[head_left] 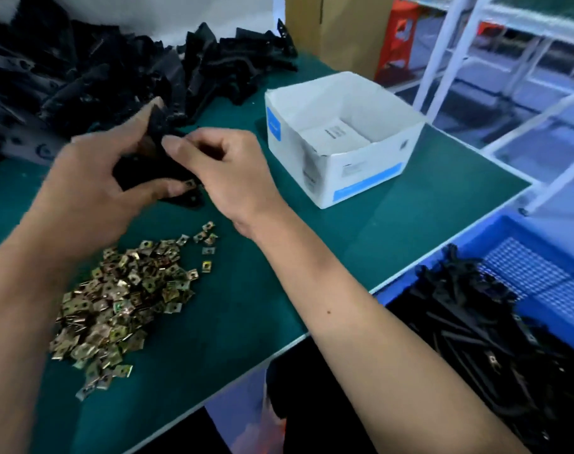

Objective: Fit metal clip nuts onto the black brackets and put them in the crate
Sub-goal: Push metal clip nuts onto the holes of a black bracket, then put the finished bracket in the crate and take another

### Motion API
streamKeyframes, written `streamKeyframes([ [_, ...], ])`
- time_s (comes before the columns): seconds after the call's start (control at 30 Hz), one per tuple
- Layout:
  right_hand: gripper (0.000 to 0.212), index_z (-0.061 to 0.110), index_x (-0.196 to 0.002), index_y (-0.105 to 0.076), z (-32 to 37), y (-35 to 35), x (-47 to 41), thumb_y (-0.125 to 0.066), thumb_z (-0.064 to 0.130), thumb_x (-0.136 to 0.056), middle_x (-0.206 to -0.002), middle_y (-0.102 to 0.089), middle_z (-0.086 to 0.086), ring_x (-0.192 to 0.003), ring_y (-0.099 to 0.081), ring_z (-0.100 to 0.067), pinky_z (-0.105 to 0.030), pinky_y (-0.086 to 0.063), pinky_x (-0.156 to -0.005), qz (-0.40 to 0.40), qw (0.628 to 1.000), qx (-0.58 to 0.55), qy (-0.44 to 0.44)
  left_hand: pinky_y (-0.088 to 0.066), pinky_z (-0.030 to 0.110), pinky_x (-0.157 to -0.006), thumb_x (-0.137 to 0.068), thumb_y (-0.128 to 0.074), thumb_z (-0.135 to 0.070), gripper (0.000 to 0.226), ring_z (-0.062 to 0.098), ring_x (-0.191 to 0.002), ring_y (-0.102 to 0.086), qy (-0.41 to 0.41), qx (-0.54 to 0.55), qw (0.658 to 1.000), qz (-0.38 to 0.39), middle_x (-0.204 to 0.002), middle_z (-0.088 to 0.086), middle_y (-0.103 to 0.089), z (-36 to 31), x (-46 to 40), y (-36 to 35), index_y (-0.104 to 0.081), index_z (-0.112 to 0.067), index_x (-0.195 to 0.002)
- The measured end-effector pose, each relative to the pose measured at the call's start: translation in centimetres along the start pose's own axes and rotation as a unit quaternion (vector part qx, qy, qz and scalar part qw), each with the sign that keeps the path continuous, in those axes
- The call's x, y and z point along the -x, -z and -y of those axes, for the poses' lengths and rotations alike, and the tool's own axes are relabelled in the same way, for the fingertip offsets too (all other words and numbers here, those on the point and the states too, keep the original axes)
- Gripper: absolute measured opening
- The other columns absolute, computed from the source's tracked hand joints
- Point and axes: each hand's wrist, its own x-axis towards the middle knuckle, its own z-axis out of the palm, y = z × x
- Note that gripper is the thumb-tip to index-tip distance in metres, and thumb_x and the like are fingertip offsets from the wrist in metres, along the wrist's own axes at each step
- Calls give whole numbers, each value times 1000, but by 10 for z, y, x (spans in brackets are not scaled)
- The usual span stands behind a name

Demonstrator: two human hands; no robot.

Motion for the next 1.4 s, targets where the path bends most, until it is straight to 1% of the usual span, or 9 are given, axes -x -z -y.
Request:
streamKeyframes([
  [0.23,29,13,-66,-62,39,140,52,-66,14,-96,-62,-53,1,-62,-44,-10,-27,-39,-58,-204,977,3,64,-38,10,-90,-85,-82,-36,86,13,-95,-54,-161,-34,982,96,-102,3,-69,-138,-68,-85,-39,-16,-157],
  [0.33,24,12,-73,-62,33,223,96,-62,19,-96,-71,-52,-10,-69,-42,-20,-34,-35,-64,-327,942,-36,63,-40,42,-103,-89,-73,-44,83,34,-110,-59,-278,-84,949,118,-115,13,-70,-217,-82,-161,-41,-4,-154],
  [0.5,33,13,-71,-56,0,347,196,-59,20,-104,-71,-47,-9,-66,-37,-19,-32,-31,-56,-471,881,-30,-27,-39,45,-108,-93,-68,-45,76,37,-122,-56,-344,-111,902,238,-125,14,-66,-304,-51,-298,-36,-6,-150],
  [0.7,50,12,-58,-52,-76,394,288,-65,33,-101,-61,-41,-11,-61,-36,-24,-35,-25,-59,-344,854,158,-357,-13,48,-127,-94,-64,-55,88,32,-155,-16,-237,-145,883,380,-164,14,-28,-263,19,-406,-21,-18,-162],
  [0.8,65,16,-50,-34,-94,396,303,-70,42,-97,-43,-32,3,-40,-32,-13,-31,-26,-49,-322,789,301,-428,1,60,-125,-91,-63,-62,97,36,-156,16,-135,-186,873,430,-171,10,11,-222,47,-433,-8,-27,-164],
  [0.9,58,16,-53,-47,-97,400,304,-76,51,-88,-49,-47,3,-48,-46,-15,-29,-30,-49,-365,727,383,-438,-7,62,-125,-88,-68,-63,108,38,-156,17,-37,-140,846,513,-165,-3,35,-197,67,-446,6,-37,-163],
  [1.1,19,23,-88,-70,-89,412,282,-86,27,-78,-76,-61,2,-75,-58,-23,-28,-42,-63,-356,665,489,-439,-14,59,-125,-91,-64,-63,102,37,-155,-14,12,-57,795,603,-165,4,34,-205,92,-471,5,-39,-163],
  [1.23,38,20,-118,-66,-96,419,299,-77,21,-82,-115,-63,-12,-117,-57,-36,-39,-50,-95,-203,632,563,-493,-23,38,-125,-94,-67,-53,89,28,-157,-15,30,86,784,614,-169,1,23,-222,126,-478,-16,-31,-164],
  [1.4,16,11,-94,-76,-98,416,333,-66,8,-83,-90,-73,-12,-89,-67,-33,-34,-56,-72,-243,631,509,-532,-30,41,-123,-101,-57,-45,70,26,-157,-18,-72,67,780,618,-170,-6,18,-256,164,-491,-31,-21,-161],
])
